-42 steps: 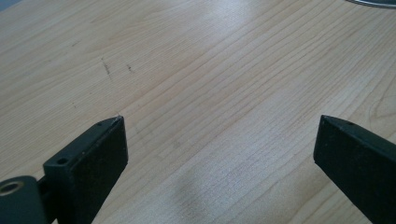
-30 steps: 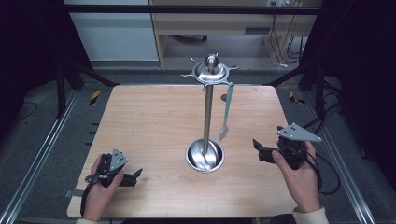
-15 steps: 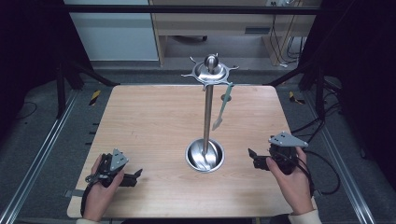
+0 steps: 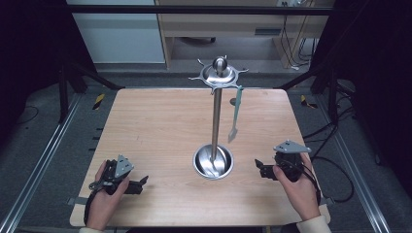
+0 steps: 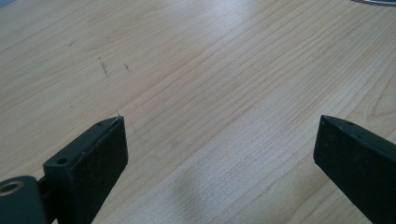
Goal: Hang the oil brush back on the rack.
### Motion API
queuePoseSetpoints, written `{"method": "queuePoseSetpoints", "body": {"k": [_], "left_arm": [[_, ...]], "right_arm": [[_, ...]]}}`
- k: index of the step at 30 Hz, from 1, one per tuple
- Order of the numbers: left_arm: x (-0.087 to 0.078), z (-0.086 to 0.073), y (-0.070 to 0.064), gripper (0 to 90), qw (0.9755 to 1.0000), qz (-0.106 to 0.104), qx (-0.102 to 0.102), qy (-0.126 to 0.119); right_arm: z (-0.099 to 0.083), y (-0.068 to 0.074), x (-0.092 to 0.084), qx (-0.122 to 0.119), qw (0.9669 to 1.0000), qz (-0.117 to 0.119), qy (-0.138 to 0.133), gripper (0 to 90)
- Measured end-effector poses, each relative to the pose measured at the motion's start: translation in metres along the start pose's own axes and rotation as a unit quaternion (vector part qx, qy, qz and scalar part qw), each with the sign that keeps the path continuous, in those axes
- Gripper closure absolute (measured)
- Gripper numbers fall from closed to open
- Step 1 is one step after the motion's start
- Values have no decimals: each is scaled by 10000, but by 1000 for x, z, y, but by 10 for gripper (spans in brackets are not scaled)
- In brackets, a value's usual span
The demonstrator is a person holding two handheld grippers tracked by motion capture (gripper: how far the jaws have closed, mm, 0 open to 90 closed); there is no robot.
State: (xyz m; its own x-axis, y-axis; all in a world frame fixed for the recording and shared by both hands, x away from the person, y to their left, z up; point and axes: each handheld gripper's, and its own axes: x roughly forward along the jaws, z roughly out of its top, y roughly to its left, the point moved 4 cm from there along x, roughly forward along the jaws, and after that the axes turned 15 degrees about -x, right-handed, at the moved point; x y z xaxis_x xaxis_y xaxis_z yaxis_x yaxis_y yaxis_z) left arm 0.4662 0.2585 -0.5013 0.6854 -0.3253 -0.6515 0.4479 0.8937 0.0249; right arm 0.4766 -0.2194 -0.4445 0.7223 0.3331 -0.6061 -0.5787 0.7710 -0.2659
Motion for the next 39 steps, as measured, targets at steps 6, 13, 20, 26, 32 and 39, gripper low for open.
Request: {"method": "queuePoseSetpoints", "body": {"k": [6,13,20,26,32,39], "left_arm": [[0,0,0,26,10000,2,0,-2],[0,0,0,26,10000,10,-4,-13],[0,0,0,27,10000,8,-4,-15],[0,0,0,27,10000,10,-8,-15],[0,0,1,27,10000,13,-5,-8],[0,0,0,26,10000,25,2,-11]], "right_arm": [[-8,4,14,-2,9996,191,213,101],[-13,5,26,69,9987,348,368,101],[-17,4,39,120,9976,450,508,104],[-20,4,52,150,9970,483,594,105],[-22,1,62,253,9961,502,687,105],[-23,-4,72,301,9964,440,662,109]]}}
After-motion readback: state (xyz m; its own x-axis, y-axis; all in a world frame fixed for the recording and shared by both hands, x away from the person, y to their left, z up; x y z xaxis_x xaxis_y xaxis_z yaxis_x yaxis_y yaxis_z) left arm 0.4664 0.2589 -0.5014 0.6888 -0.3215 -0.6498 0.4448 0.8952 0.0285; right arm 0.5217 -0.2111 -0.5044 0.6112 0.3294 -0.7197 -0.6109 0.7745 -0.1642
